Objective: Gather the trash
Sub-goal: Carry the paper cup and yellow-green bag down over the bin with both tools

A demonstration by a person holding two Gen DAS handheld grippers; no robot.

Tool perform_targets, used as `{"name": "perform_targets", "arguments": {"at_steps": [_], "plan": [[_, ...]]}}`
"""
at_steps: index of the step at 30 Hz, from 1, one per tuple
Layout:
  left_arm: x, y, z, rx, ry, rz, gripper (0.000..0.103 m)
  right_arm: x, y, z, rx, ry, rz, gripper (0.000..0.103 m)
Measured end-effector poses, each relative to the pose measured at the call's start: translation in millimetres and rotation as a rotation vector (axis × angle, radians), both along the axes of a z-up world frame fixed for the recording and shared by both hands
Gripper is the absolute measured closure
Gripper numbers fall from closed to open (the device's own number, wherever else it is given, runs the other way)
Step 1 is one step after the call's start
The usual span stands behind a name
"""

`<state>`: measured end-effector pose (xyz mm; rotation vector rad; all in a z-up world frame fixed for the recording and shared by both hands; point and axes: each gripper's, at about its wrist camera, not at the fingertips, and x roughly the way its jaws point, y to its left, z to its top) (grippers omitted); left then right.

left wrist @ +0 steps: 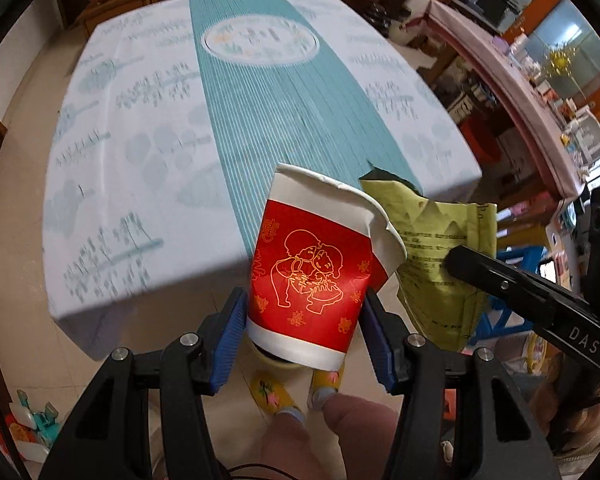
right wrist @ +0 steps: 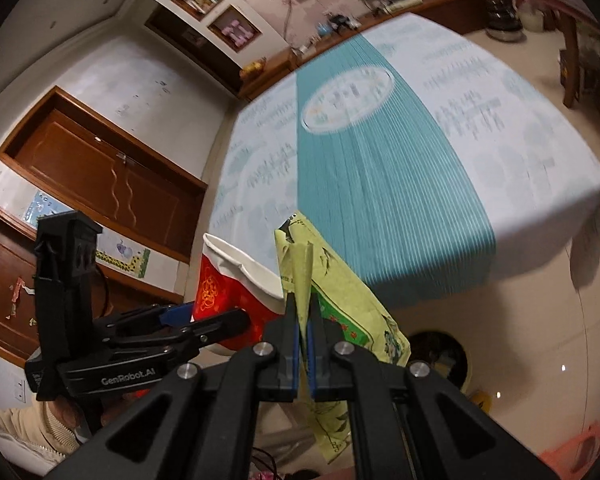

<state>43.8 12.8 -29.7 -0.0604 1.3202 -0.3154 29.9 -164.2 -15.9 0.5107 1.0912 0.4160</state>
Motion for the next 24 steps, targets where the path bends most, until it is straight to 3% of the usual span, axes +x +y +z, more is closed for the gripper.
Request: {"name": "perform_targets", "arguments": {"at_steps": [5,10,17,24], "plan": [[-26,-15,-35,0.017,0.048,0.005,0.049,-23,-3,-31,-0.015,0.053,0.012,0.100],[-49,-29,-95,0.034,0.127,0.027,0.049,-39,-9,-80,-0.051,0.092,0.043,0.100],[-59,-38,-198,0.078,0.217,0.097,0.049,-45,-20,-185,-0.059,0.194,0.056,0.100],[-51,-43,-293,0.118,0.245,0.117,0.048,-37,-19,-292,-0.087,0.239,0.066,0.100]]}}
